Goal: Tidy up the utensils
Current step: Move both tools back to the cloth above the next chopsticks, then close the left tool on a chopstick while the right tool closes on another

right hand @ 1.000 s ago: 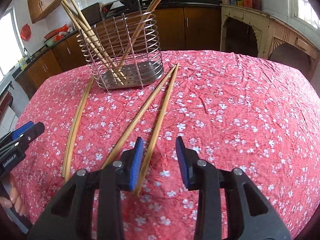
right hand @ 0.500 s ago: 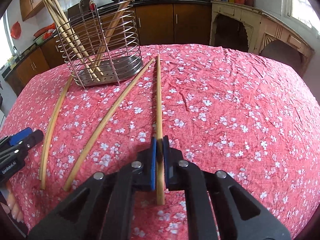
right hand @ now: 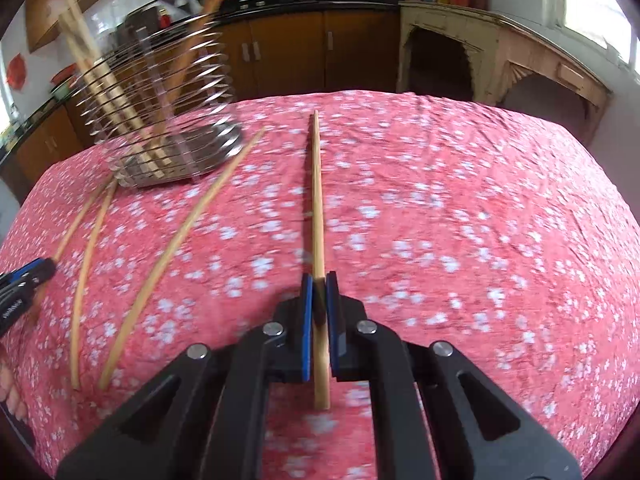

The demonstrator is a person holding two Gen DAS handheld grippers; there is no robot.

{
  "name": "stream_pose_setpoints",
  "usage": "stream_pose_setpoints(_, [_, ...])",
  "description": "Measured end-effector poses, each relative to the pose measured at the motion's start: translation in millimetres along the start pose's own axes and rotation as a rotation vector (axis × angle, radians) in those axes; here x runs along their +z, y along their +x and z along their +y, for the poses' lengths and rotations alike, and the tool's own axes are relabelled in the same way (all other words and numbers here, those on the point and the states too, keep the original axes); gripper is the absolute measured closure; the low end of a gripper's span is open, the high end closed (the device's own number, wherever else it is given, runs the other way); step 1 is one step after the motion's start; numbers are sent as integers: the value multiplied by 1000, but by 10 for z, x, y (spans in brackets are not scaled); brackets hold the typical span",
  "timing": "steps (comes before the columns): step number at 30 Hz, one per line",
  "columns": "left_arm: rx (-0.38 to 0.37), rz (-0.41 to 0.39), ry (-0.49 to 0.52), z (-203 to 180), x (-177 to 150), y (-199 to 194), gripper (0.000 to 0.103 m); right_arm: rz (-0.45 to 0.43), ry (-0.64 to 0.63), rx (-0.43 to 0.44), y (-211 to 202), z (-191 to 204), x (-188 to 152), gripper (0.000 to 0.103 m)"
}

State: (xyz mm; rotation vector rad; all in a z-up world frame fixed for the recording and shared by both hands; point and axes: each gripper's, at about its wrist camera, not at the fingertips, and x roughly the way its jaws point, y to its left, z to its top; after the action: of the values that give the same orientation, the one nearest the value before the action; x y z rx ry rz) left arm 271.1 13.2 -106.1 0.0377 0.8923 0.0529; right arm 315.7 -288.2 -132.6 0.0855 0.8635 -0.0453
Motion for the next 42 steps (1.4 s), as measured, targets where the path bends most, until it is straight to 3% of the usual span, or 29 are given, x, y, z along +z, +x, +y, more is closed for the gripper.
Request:
stream_pose_setpoints(3, [28, 2, -39, 271, 58, 57, 78, -6, 53, -45, 21, -217, 38, 95])
stream_pose_setpoints(7, [-2, -1, -48, 433, 80, 78, 78, -4, 56, -51, 39, -334, 66, 95])
stream_pose_setpoints(11, [-56, -22, -42, 548, -35, -41, 60, -8, 47, -19, -57, -352, 0, 86])
stream_pose_setpoints(16, [-51, -40, 40, 527, -167, -177, 58, -13, -8, -6, -198, -301, -182, 83])
stream_pose_setpoints(22, [-77, -8, 88, 520, -195, -145, 60, 1, -11, -6, -223, -327, -298, 83])
stream_pose_setpoints(24, [-111, 1, 102, 476, -232, -162, 68, -2, -15, -5, -242, -331, -322, 89])
stream_pose_setpoints(27, [-139, 0, 126, 376, -288, -206, 68, -3, -16, 1, -254, -329, -337, 93])
stream_pose_setpoints(42, [-111, 1, 114, 449, -410, -292, 67, -20, -35, -6, -321, -316, -432, 93])
